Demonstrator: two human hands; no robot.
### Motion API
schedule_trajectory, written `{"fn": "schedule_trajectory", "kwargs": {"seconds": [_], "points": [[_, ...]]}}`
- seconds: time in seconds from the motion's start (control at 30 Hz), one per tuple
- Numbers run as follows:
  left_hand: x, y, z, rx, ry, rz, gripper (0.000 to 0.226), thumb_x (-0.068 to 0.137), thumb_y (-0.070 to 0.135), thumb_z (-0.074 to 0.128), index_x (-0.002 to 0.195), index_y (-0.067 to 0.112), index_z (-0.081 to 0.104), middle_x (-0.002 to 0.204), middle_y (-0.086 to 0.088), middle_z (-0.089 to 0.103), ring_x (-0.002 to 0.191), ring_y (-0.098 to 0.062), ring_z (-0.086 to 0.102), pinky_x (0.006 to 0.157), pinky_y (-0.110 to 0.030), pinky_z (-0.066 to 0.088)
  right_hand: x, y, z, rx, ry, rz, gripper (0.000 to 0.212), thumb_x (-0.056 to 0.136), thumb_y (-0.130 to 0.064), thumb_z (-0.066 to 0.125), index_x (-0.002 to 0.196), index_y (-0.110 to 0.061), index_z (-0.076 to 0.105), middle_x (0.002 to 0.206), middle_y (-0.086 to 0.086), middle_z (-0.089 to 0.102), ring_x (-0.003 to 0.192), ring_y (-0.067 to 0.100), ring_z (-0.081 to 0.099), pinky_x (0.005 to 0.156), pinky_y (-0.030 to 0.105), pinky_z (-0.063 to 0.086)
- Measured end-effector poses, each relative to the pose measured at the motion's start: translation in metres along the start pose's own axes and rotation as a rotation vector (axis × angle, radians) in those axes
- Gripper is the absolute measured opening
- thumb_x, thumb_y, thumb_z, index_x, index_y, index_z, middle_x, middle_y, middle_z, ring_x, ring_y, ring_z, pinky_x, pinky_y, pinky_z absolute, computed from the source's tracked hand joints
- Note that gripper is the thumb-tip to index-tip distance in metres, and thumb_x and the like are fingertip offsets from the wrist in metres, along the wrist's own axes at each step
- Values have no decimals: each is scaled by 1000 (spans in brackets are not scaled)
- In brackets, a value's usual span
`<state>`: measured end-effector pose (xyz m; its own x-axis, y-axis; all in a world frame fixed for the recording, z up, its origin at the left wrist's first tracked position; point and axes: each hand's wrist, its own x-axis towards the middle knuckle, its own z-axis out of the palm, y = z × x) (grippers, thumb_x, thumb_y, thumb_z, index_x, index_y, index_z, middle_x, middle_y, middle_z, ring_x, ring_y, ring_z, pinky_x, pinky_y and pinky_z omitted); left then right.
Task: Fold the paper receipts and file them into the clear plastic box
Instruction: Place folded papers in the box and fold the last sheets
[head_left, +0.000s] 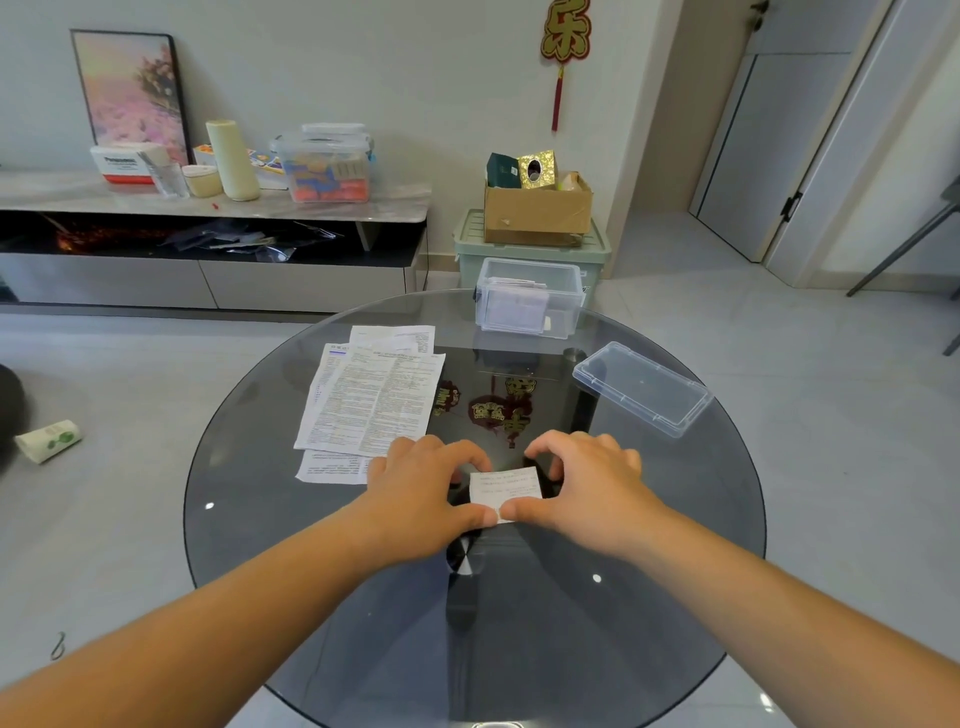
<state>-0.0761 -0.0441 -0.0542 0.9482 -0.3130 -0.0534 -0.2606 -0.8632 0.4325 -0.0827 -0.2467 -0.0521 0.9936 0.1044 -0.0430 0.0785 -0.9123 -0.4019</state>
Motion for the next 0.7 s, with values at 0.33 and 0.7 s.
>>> {"fn": "schedule_trajectory", "kwargs": {"seconds": [0.33, 0.7], "points": [[0, -1, 3, 30, 14, -8, 38, 82, 60, 68, 114, 46, 54, 108, 14, 49, 110, -14, 38, 87, -34, 26, 4, 6, -10, -93, -34, 72, 74, 66, -79, 70, 126, -44, 45, 112, -11, 49, 113, 18, 41, 94, 38, 33], [2, 1, -2, -97, -2, 25, 37, 77, 51, 78, 107, 43, 58, 104, 18, 54, 106, -11, 45, 94, -40, 40, 11, 10, -15, 98, -173, -164, 47, 81, -48, 75, 125, -40, 59, 117, -14, 48, 116, 12, 43, 103, 39, 41]]}}
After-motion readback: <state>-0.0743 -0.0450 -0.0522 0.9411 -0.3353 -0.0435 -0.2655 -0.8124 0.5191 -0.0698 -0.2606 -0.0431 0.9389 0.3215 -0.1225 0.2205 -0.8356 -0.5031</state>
